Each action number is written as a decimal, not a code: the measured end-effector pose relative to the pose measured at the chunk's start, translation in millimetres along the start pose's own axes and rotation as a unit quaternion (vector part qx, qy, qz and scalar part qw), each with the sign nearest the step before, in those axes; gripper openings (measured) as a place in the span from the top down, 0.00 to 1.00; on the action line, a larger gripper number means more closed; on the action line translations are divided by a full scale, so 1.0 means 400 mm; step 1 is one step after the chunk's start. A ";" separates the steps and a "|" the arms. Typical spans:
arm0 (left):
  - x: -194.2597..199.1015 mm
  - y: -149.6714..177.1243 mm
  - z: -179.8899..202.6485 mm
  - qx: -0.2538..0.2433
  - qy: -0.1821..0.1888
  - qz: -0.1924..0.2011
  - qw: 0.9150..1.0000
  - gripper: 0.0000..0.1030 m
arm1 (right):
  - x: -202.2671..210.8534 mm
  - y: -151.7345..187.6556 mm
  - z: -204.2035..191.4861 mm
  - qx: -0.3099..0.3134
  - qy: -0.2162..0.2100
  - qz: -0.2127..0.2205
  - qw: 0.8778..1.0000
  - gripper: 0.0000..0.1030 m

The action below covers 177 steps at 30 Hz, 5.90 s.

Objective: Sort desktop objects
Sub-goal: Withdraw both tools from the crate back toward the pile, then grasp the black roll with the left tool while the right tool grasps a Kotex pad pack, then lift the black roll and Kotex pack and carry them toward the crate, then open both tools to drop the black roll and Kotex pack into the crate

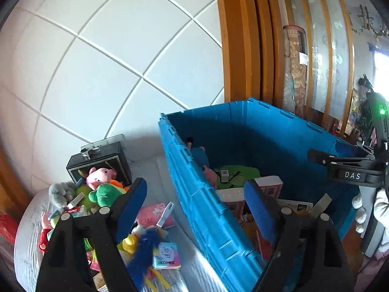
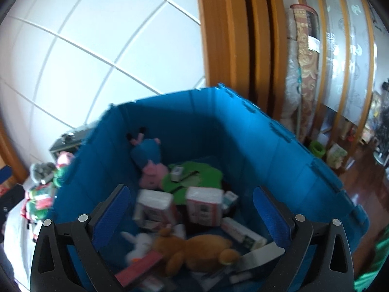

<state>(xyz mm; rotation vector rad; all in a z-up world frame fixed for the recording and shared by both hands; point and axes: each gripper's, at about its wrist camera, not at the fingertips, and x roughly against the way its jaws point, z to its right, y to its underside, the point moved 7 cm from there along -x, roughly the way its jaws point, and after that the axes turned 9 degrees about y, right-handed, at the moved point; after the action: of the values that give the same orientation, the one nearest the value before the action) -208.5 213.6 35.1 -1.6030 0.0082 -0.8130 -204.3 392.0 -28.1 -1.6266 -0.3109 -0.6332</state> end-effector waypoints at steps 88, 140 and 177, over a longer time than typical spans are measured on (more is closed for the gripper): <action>0.000 1.015 -0.849 0.200 -0.064 -0.283 0.936 0.62 | -0.284 0.749 -0.732 0.207 -0.032 -0.315 0.926 0.34; 0.152 0.204 -0.474 0.104 -0.045 0.030 0.993 0.67 | 0.174 0.064 -0.598 0.169 -0.102 0.061 0.978 0.34; -0.560 -0.080 0.154 0.047 -0.006 -0.202 0.978 0.66 | -0.440 -0.162 0.055 0.183 0.016 -0.132 0.974 0.34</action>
<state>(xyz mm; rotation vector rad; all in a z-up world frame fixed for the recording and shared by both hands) -359.6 374.0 -45.1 -1.5390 -0.3709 -1.0996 -377.2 451.5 -75.2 -1.2292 -0.5922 -0.7531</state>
